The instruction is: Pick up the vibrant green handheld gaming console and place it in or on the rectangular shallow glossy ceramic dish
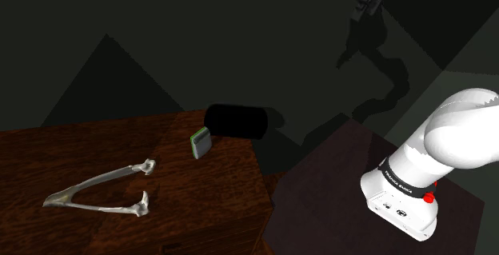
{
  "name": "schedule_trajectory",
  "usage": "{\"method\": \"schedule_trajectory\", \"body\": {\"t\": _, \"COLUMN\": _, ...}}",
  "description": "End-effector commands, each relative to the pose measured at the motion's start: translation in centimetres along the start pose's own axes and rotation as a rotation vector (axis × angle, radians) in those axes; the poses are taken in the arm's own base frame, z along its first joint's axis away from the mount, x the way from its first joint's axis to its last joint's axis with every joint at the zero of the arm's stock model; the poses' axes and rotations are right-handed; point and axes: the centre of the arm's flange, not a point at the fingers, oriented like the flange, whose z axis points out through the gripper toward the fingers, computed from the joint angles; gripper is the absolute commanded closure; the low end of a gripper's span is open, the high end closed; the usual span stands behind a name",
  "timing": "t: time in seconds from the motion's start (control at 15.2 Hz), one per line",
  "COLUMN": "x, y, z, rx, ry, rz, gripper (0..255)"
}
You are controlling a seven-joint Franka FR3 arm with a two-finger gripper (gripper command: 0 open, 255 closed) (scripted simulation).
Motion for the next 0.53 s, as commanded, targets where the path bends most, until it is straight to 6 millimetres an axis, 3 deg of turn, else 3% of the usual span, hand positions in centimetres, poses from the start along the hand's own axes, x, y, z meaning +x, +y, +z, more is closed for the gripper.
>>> {"method": "schedule_trajectory", "body": {"t": 0.0, "x": 0.0, "y": 0.0, "z": 0.0, "rx": 0.000, "ry": 0.000, "rz": 0.000, "gripper": 0}}
{"method": "schedule_trajectory", "body": {"t": 0.46, "x": 1.0, "y": -7.1, "z": 6.1, "rx": -0.018, "ry": 0.000, "rz": 0.128, "gripper": 0}}
